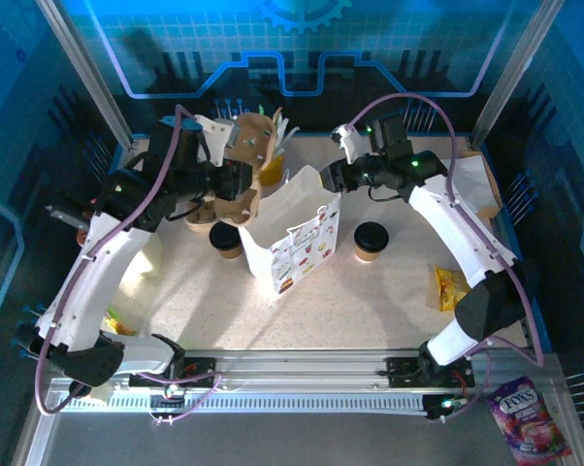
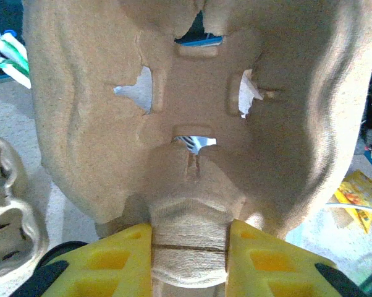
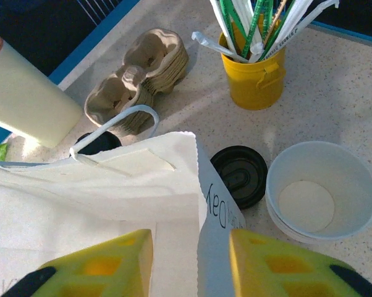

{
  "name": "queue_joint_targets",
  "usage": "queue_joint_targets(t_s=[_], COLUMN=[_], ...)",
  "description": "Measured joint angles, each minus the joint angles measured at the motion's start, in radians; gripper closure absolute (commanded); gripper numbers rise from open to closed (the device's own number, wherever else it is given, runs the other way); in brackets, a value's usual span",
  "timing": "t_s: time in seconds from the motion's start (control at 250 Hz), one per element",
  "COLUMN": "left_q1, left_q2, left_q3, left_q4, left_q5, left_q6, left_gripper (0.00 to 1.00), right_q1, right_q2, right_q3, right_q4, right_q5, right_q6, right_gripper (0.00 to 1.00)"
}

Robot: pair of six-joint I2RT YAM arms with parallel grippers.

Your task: Pack the takeout coffee

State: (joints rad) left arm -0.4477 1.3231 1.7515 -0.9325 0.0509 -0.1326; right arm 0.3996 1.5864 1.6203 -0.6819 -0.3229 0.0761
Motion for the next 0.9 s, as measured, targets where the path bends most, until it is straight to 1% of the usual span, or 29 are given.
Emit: queue_joint_targets(t_s=[0.328,0.515,0.679,0.903], left_q1=[-0.077,-0.109,-0.120,-0.128], left_q2=[0.040,0.076,0.092,0.112], left_q3=[0.008,0.010,0.010,0.010], left_q4=[0.050,0.066,0.080,0.093], left_q5=[0.019,0.026,0.030,0.035], left_q6=[0.000,0.001,0.001,0.011], left_gripper=[0.71,0.71,0.72,0.72], right_q1=[0.006,0.006,0.006,0.006], right_q2=[0.008,0.007,0.008,0.008], right_q3=[0.007,0.007,0.007,0.007], right_q4=[-0.030,-0.037,-0.037,-0.038], right_q5=[0.002,0.009,0.018,0.027], right_q6=[-0.015,-0.018,-0.025,-0.030], right_gripper=[0.74,0.75,0.75,0.81])
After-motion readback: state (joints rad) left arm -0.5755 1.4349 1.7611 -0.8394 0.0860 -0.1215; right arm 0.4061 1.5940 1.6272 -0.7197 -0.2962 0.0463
